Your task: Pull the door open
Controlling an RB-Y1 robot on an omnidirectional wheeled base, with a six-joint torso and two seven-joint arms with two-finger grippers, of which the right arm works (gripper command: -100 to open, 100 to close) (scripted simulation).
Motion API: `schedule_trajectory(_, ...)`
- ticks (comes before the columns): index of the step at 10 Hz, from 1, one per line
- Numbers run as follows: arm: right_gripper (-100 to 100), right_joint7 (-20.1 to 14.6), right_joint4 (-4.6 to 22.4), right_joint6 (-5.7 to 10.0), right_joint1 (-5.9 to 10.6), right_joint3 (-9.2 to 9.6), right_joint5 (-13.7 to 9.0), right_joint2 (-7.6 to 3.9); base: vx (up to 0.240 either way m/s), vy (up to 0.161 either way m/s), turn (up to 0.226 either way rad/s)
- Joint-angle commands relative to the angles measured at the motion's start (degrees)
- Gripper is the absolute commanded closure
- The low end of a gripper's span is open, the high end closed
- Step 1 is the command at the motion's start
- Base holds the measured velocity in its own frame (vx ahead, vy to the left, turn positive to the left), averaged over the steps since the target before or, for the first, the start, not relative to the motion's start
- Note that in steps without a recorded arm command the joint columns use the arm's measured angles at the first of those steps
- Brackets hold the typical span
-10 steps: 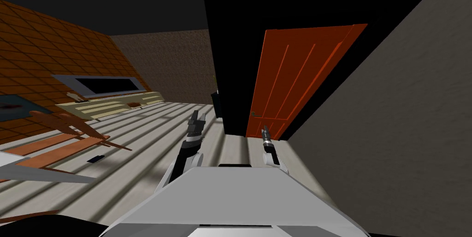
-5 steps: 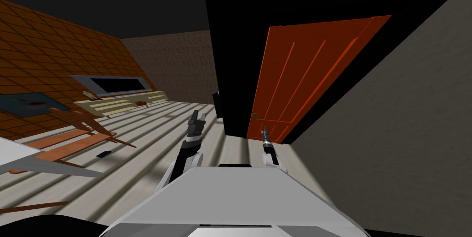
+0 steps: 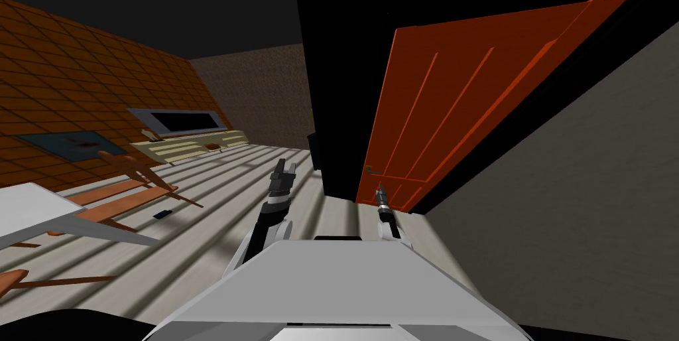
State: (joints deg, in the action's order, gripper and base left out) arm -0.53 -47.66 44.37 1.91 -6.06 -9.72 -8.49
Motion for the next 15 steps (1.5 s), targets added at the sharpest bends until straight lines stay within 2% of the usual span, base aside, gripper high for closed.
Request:
schedule_trajectory(1, -100, 0.0, 1.9, 0.13, 0.64, -0.07, -0.3, -0.06, 0.088, -0.071, 0.085)
schedule_trajectory(7, -100, 0.0, 7.9, 0.94, 2.70, -0.26, -1.0, -0.23, 0.064, -0.041, 0.069)
schedule_trajectory(9, -100, -0.1, 9.3, 1.12, 3.16, -0.30, -1.1, -0.26, 0.052, -0.043, 0.047)
schedule_trajectory(10, -100, -0.1, 9.0, 1.04, 3.19, -0.30, -1.1, -0.34, 0.021, -0.019, 0.014)
schedule_trajectory(13, -100, -1.9, 10.1, 2.18, 2.24, -1.06, -1.7, -2.29, 0.142, -0.004, 0.098)
schedule_trajectory(15, -100, -1.9, 10.1, 2.18, 2.24, -1.06, -1.7, -2.29, 0.095, 0.022, 0.015)
